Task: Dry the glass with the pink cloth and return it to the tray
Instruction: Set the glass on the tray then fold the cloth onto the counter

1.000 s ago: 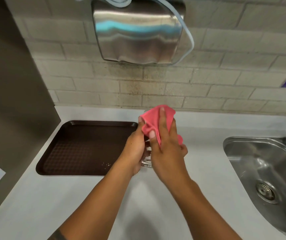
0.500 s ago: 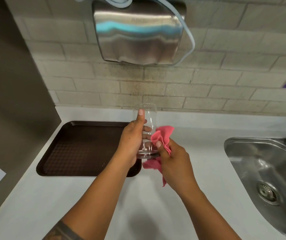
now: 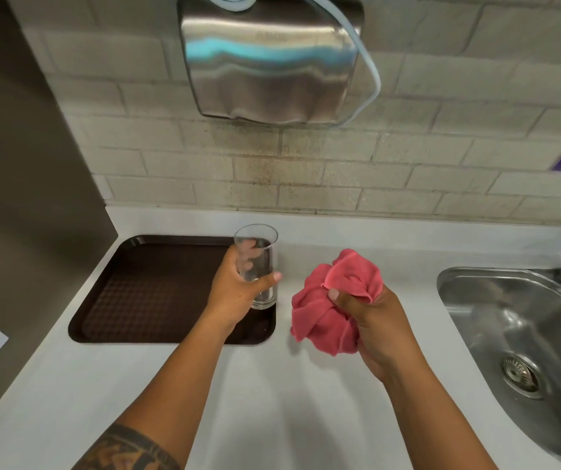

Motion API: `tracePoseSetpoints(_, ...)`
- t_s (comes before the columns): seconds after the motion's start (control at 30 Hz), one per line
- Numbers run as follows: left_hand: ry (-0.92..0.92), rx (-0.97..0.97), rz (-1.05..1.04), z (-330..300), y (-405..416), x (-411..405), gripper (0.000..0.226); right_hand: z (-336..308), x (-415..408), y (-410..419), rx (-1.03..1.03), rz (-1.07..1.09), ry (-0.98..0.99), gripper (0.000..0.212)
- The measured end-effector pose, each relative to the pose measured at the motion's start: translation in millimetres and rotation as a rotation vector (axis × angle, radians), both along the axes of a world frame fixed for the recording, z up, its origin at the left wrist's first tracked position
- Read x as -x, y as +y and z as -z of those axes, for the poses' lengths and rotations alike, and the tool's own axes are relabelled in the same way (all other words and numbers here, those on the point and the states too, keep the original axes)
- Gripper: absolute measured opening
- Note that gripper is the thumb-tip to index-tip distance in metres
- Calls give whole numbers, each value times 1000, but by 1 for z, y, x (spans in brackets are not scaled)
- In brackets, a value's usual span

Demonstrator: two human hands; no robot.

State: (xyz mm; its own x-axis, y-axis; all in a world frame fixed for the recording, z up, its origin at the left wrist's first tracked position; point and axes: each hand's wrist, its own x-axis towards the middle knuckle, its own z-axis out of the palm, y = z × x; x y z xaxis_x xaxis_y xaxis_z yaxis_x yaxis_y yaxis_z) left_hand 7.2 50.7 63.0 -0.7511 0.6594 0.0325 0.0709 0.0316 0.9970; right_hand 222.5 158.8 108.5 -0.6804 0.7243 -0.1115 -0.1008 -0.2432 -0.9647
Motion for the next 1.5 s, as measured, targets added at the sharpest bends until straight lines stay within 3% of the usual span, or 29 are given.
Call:
tracePoseSetpoints(0.2,42,128,-51,38,0,12,86,-8,3,7,-19,41,-59,34)
tracePoseSetpoints(0.47,72,246,-121,55,-4,19,87,-22,13,16,-17,-83,56,53)
tracePoseSetpoints(0.63,139,234,-177,-1,-6,9,125,-34,15,22,44,-203,117,67)
tracePoseSetpoints(0.7,229,60,-141,-33,-5,-1,102,-45,17,27,109,-256,148,58)
tracePoseSetpoints(0.77,130,-71,149,-60,-3,-9,77,-59,22,31,223,-293,181,40)
tracePoseSetpoints(0.8,7,-81,335,-71,-2,-15,72,-65,26,32,323,-314,199,42)
tracePoseSetpoints(0.87,-206,-45,547,-84,0,-24,61,-68,32,39,526,-310,160,71)
tracePoseSetpoints(0.97,-415,-21,495,-86,2,-32,35,-60,30,47,733,-317,156,90)
tracePoseSetpoints(1.1,-477,4,378,-84,6,-36,33,-43,13,42,928,-429,351,63)
tracePoseSetpoints(1.23,-558,33,414,-90,11,-32,19,-45,9,43,810,-467,421,47)
tracePoseSetpoints(1.3,-511,143,459,-90,15,-28,45,-51,11,48,718,-477,434,45)
tracePoseSetpoints(1.37,-414,261,436,-90,20,-28,65,-60,14,52,508,-537,287,37)
tracePoseSetpoints(1.43,-326,270,365,-88,24,-28,39,-68,16,56,273,-575,64,36)
tracePoseSetpoints(1.5,-361,197,281,-86,26,-28,13,-72,18,64,213,-562,-6,42)
